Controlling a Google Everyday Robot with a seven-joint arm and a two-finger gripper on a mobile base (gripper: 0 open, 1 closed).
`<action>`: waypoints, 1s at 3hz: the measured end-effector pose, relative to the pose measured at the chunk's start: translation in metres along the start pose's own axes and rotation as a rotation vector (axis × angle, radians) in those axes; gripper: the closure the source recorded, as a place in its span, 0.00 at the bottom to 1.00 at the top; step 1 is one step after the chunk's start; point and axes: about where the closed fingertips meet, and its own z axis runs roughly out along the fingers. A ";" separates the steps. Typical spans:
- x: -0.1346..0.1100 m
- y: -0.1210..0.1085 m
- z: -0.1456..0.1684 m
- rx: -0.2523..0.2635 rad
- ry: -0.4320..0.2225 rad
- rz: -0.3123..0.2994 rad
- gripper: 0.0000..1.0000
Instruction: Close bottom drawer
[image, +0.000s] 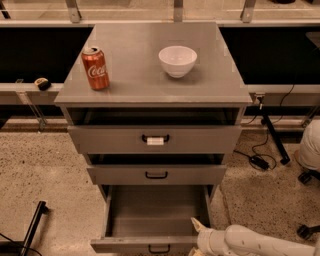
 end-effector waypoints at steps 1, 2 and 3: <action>0.025 -0.007 0.028 0.059 0.062 -0.042 0.00; 0.023 -0.023 0.045 0.102 0.066 -0.083 0.02; 0.020 -0.043 0.052 0.157 0.062 -0.107 0.21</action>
Offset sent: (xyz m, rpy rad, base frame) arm 0.0593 0.0120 -0.0535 -0.1258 -0.1779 -0.0162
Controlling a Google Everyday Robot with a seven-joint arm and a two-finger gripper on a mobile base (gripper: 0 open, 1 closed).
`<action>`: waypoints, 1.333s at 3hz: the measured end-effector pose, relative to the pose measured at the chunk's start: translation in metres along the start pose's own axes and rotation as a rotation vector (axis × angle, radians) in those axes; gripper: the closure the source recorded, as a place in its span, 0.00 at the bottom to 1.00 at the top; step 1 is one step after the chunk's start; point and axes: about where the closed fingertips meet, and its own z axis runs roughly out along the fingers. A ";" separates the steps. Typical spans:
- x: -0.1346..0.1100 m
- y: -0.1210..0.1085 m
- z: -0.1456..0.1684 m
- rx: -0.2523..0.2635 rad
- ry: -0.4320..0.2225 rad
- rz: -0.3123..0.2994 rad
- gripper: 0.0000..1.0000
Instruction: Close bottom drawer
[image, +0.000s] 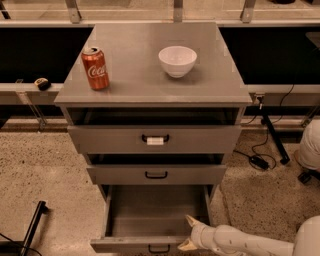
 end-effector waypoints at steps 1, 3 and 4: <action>-0.002 -0.017 0.005 0.044 0.001 -0.016 0.34; -0.010 -0.051 0.006 0.090 -0.003 -0.048 0.33; -0.011 -0.051 -0.014 0.092 -0.047 -0.028 0.27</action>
Offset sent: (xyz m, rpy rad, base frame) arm 0.0547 -0.0074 0.0161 -0.0222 -0.1134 -0.0294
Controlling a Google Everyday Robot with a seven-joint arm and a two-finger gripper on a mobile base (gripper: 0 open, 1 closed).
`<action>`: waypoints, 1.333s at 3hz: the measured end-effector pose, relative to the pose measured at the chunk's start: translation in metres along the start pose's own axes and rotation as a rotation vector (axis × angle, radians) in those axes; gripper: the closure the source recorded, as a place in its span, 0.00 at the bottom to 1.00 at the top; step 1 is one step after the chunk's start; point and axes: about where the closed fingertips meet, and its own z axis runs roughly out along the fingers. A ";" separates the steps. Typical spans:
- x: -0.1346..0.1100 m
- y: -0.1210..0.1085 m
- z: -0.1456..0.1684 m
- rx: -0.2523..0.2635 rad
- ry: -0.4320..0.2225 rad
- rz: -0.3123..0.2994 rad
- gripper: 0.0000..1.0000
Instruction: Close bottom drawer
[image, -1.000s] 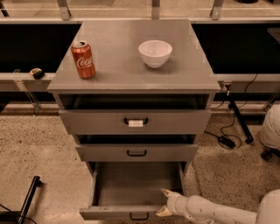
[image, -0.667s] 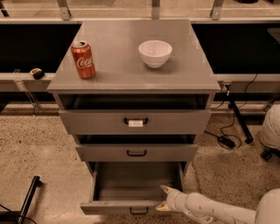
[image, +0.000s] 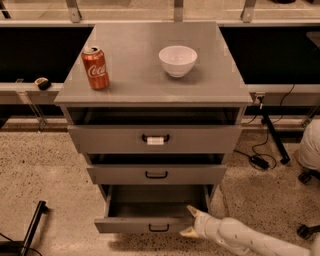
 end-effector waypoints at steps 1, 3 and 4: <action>0.001 0.021 -0.025 -0.019 -0.044 0.033 0.27; 0.006 0.072 -0.022 -0.146 -0.077 0.075 0.69; 0.006 0.075 -0.022 -0.154 -0.079 0.076 0.92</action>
Offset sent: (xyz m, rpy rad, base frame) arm -0.0918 0.0062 -0.0210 0.1241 0.1612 0.0794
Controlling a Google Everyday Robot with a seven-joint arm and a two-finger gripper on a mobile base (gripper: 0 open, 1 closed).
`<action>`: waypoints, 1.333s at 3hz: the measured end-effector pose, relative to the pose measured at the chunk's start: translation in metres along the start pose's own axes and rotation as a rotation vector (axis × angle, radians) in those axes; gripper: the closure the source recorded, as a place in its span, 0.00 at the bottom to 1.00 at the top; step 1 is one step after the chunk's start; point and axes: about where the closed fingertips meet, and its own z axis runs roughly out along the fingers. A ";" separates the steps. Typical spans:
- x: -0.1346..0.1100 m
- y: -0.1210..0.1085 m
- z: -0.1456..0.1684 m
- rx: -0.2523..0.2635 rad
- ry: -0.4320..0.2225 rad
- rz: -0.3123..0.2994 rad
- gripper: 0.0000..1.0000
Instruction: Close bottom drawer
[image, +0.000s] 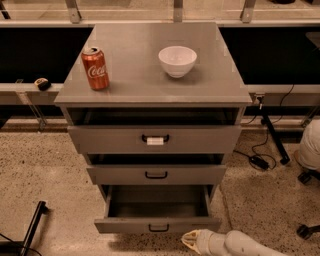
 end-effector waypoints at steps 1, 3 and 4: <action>0.005 -0.006 0.012 0.018 -0.013 -0.008 1.00; 0.030 -0.045 0.067 0.126 -0.052 -0.147 1.00; 0.035 -0.052 0.076 0.147 -0.048 -0.156 1.00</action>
Offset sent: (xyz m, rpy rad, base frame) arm 0.0744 0.0049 -0.0553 0.0116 -0.2928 0.0687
